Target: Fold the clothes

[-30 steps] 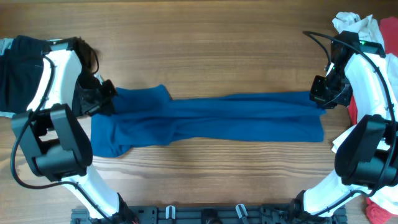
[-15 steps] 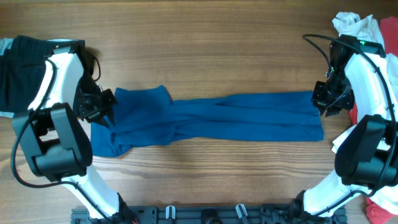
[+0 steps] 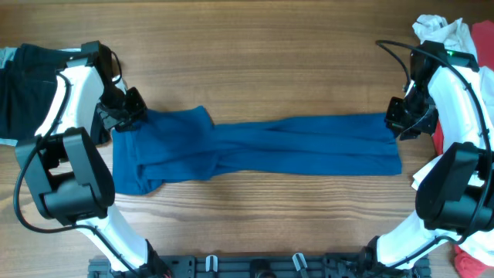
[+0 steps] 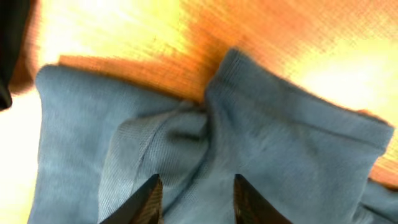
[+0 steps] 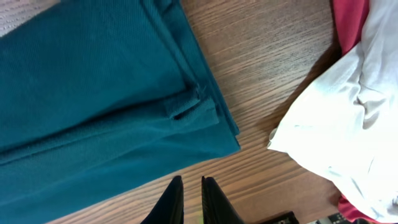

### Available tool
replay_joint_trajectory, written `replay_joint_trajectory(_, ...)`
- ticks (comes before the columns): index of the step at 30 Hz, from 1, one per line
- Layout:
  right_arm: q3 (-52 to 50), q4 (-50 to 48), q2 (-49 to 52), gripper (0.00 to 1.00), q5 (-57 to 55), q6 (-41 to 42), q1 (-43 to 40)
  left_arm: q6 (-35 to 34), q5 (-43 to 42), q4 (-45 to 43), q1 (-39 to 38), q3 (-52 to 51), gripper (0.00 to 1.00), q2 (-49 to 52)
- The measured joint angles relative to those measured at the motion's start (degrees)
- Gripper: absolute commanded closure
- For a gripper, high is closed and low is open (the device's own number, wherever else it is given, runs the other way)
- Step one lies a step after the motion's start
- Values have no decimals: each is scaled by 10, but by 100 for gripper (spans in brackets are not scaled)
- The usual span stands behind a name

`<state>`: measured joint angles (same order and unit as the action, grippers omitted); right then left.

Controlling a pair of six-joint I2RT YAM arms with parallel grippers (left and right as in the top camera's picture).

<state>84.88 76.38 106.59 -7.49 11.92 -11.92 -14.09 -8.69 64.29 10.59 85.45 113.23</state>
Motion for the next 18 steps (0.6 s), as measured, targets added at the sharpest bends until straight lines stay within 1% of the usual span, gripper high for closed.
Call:
replay_joint_trajectory(2,0,-2,0,89,0,0,0,0,0,-14,0,0,57,0)
replay_joint_trajectory(4,0,-2,0,89,0,0,0,0,1,-25,0,0,56,0)
replay_joint_trajectory(7,0,-2,0,89,0,0,0,-2,5,-28,0,0,58,0)
replay_joint_trajectory(12,0,-2,0,89,2,0,0,-2,10,-28,-4,0,66,0)
replay_joint_trajectory(18,0,-2,0,89,2,0,0,-2,18,-38,-34,-7,67,1)
